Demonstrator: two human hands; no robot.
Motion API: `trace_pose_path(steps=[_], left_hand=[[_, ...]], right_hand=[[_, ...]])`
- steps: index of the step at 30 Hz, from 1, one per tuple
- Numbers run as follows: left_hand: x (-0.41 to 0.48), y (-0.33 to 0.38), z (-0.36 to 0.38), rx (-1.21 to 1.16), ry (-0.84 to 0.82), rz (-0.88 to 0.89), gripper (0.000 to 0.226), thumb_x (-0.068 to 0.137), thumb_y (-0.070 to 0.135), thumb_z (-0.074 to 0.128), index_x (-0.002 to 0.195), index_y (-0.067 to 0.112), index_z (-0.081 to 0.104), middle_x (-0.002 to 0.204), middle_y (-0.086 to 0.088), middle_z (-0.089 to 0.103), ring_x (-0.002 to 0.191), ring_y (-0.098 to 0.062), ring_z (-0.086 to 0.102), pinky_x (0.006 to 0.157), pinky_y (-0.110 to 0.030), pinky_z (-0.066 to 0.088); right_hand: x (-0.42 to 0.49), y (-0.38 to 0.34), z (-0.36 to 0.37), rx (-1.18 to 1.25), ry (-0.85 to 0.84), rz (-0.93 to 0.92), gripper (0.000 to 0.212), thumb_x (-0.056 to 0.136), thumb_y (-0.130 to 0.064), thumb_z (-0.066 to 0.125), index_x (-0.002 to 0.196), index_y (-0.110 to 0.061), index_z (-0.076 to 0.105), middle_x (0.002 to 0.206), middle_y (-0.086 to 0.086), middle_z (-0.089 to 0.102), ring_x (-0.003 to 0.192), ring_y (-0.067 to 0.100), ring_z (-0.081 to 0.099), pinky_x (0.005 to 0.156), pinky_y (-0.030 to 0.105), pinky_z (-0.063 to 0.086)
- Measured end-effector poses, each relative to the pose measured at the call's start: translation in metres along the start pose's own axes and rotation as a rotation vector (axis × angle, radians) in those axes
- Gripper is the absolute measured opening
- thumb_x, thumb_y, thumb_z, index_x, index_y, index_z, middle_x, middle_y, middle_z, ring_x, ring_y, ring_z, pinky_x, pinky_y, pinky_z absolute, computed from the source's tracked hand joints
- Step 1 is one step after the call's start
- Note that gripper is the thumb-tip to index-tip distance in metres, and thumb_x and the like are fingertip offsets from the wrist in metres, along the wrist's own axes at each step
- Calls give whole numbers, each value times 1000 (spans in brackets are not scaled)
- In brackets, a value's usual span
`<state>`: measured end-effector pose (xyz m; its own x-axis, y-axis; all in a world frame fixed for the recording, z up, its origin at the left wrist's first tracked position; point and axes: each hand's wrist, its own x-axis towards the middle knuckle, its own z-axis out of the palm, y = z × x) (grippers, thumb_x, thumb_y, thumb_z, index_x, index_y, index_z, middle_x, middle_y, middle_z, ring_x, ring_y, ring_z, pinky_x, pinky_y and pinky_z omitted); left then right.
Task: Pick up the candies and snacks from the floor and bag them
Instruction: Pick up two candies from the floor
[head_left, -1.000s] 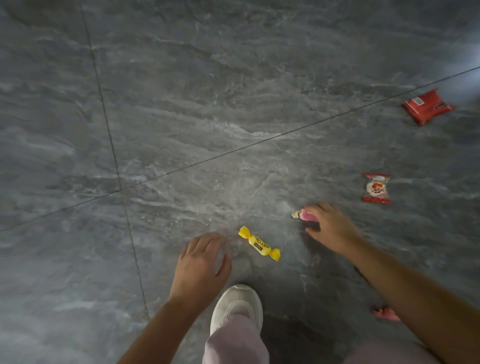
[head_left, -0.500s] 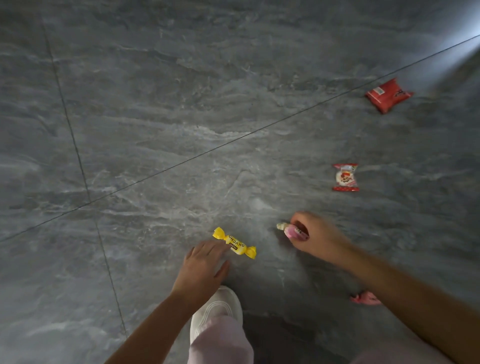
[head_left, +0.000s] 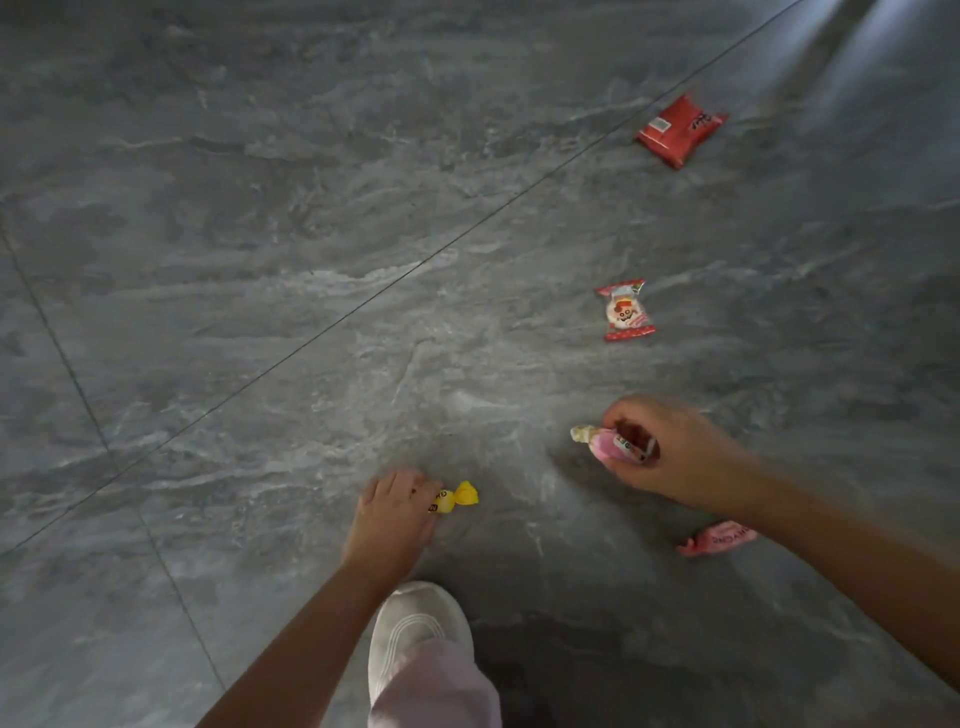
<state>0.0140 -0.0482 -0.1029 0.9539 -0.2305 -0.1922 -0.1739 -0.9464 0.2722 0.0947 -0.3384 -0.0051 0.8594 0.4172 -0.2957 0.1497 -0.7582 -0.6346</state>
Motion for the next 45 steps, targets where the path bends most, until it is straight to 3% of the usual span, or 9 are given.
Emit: trace_pose_path(steps=[2,8,15,23,27,31,34,38,45], left_hand=[[-1,5,0,-24,-24,-69,22,66,34,54,81,22,63,69,-2,59,61,-27,61,55,-36,50],[-5,35,-21,-305,107,-268,41,70,42,46,85,11,66,78,-10,62,70,-34,61,62,-45,52],[-10,86,-165,-260,126,-76,29,75,34,50,91,13,61,79,-11,61,69,-33,60,62,-44,51],[-28,193,-378,-299,157,35,33,77,34,49,91,8,63,79,-7,61,68,-26,57,60,-38,48],[-46,276,-451,-373,164,-9,32,75,35,51,88,9,65,79,-7,63,70,-30,59,62,-40,48],[-76,358,-519,-606,168,-150,15,77,13,69,91,11,64,83,1,62,74,-20,58,67,-22,39],[-97,402,-562,-634,183,-59,18,75,23,66,88,11,65,82,1,64,71,-14,55,65,-20,37],[-107,433,-613,-590,107,127,38,72,45,52,84,11,66,79,-3,65,70,-23,59,65,-34,45],[-83,442,-694,-352,54,563,36,73,43,45,81,14,65,71,-2,63,64,-25,59,60,-34,43]], right_hand=[[-5,8,-1,-3,-5,27,15,78,-35,63,78,-26,51,69,-10,53,63,8,53,57,27,42],[-9,11,-2,103,133,138,14,77,-25,68,82,-19,56,70,-8,57,65,12,55,56,23,41],[-63,-43,-22,214,225,368,16,80,-24,64,74,-19,49,68,-7,46,60,13,46,58,23,28],[-168,-160,-181,469,445,473,17,76,-36,60,77,-20,55,76,7,60,67,22,59,60,35,46],[-236,-211,-267,478,555,519,12,78,-22,66,79,-23,54,78,4,58,67,15,54,62,32,43],[-309,-240,-334,415,601,606,13,75,-26,67,82,-22,57,80,5,60,67,18,56,65,33,45],[-360,-262,-381,358,684,627,14,74,-15,71,82,-17,59,79,8,60,66,19,55,64,34,45],[-412,-299,-435,248,827,639,16,74,-10,71,86,-9,61,77,6,56,65,18,53,59,16,32],[-465,-369,-476,210,1073,624,14,77,-14,70,86,-14,59,77,-2,56,76,-4,51,64,7,36]])
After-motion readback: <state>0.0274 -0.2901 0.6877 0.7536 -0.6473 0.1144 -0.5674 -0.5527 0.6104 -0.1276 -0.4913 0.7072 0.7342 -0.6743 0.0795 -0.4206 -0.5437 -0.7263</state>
